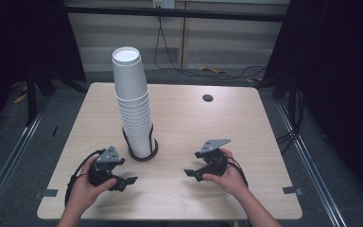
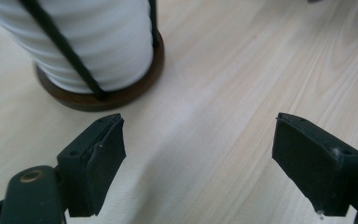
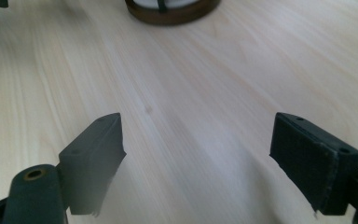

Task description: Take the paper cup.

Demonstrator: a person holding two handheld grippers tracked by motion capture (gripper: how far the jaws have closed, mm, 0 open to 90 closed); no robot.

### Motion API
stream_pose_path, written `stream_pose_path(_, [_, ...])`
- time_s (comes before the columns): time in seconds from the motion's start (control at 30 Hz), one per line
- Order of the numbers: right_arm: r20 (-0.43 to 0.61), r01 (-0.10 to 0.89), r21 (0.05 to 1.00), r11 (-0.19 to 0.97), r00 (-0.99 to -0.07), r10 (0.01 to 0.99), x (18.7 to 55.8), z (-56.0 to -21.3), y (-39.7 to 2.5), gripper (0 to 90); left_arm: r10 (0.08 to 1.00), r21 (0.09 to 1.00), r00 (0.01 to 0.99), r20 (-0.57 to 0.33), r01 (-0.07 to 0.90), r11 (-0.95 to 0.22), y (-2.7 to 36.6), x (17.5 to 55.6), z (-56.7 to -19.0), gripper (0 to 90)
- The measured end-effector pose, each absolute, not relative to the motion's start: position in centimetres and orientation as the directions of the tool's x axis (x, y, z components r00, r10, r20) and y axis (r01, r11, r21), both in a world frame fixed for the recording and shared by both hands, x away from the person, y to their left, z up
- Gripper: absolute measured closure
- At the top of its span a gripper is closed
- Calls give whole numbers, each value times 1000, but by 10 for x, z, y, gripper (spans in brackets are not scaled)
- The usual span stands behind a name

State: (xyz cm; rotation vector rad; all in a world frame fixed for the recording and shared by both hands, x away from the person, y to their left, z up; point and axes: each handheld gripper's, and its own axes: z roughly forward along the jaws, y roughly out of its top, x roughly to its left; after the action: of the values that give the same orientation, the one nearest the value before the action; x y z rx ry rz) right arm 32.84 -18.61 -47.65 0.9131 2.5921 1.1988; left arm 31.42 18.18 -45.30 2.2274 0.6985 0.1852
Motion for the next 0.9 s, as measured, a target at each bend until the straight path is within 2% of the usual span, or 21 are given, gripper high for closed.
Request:
stream_pose_path(0.03, [120, 461, 736, 495, -809, 575, 330, -472, -182, 170, 538, 722, 838, -86, 425, -546, 182, 314, -453, 169])
stream_pose_path(0.2, [101, 404, 786, 467, -830, 548, 340, -439, -159, 164, 558, 754, 826, -78, 415, -509, 197, 333, -402, 168])
stream_pose_path(0.37, [127, 397, 824, 404, -825, 551, 355, -405, -142, 165, 565, 790, 822, -72, 393, -470, 205, 349, -354, 161])
stream_pose_path(0.57, [108, 353, 864, 360, -827, 552, 373, -361, -122, 165, 569, 829, 820, -62, 360, -427, 209, 363, -303, 161])
stream_pose_path(0.8, [55, 300, 861, 410, -857, 512, 383, -330, -95, 166, 596, 857, 802, -44, 337, -389, 204, 376, -262, 160])
stream_pose_path(0.9, [54, 295, 868, 399, -856, 515, 385, -322, -91, 166, 577, 867, 815, -51, 322, -379, 199, 379, -250, 159])
